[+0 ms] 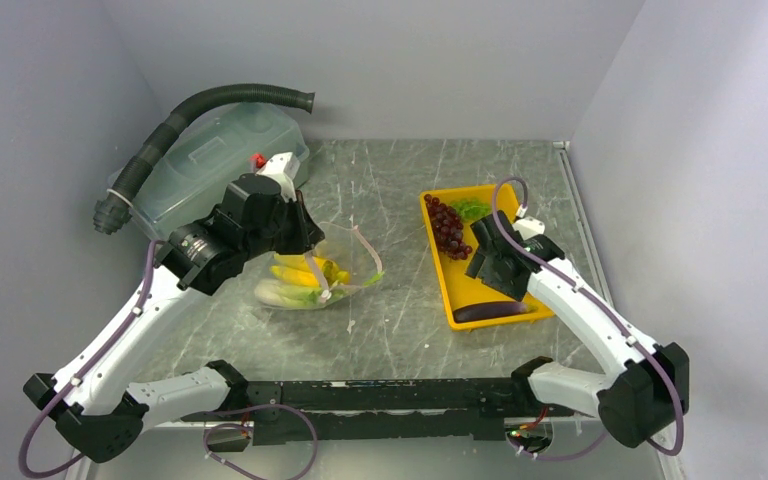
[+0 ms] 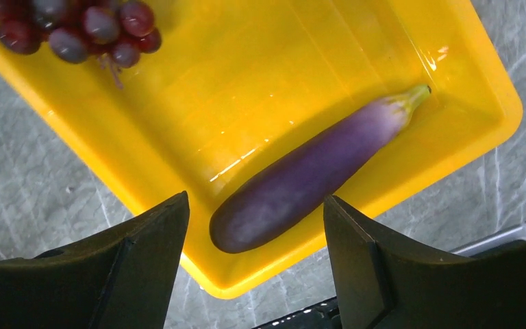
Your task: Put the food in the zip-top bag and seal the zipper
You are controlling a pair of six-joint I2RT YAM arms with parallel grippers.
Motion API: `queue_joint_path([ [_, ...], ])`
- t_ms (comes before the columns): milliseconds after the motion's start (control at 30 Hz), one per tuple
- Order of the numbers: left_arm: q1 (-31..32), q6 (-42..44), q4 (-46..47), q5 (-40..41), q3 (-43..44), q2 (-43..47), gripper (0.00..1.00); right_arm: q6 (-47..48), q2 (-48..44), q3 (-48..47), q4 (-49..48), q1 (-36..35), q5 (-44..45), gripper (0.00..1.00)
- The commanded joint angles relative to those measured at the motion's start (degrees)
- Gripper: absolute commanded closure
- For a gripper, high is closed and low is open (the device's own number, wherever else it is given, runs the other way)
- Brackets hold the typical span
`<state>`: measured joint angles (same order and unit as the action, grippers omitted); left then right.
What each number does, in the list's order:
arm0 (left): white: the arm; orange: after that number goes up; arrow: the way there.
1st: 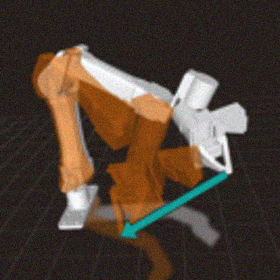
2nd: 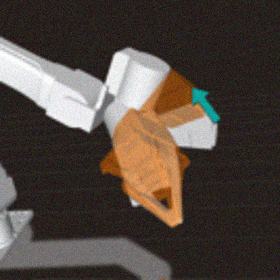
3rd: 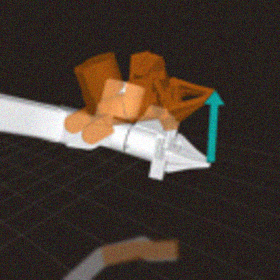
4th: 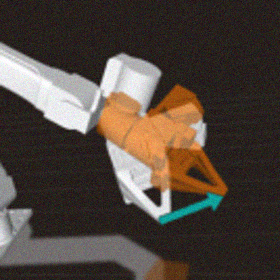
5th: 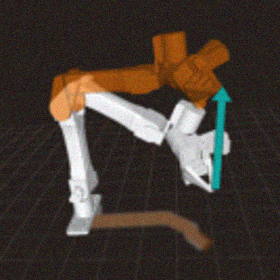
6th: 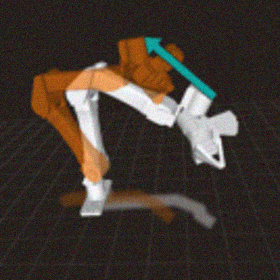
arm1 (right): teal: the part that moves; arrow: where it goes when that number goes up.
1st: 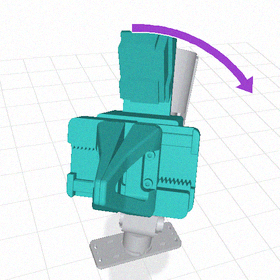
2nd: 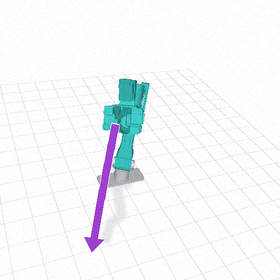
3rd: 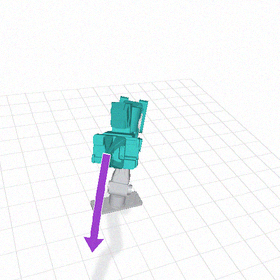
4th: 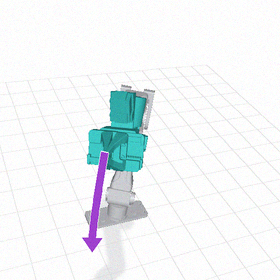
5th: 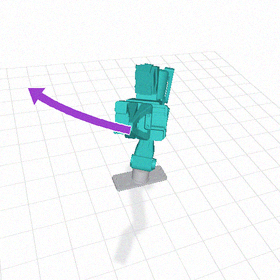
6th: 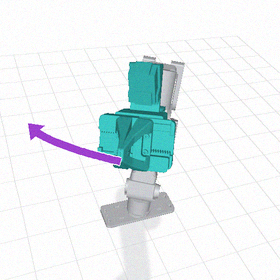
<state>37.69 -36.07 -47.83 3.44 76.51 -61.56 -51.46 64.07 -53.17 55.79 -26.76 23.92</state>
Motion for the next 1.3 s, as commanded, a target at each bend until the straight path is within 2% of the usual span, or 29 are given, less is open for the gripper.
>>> queue_joint_path([
  [0,-0.2,1.7,2.0,-1.3,0.4,0.8,1.0,-7.0,2.4,0.4,1.3,1.6,0.9,0.25],
  [267,-0.3,1.8,2.4,-2.1,-0.2,1.1,1.0,-9.2,9.3,0.5,1.7,3.5,-1.4,0.24],
  [833,-0.5,2.4,1.6,-2.0,-0.1,1.2,1.0,-11.5,13.9,7.2,-4.7,5.8,-3.2,0.24],
  [1033,-0.6,2.4,1.2,-1.8,0.1,1.3,1.0,-11.4,16.7,9.4,-8.1,6.5,-4.1,0.28],
  [1267,-0.6,1.9,0.8,-1.8,0.4,0.9,1.0,-11.5,18.7,9.9,-10.5,7.4,-3.4,0.42],
])
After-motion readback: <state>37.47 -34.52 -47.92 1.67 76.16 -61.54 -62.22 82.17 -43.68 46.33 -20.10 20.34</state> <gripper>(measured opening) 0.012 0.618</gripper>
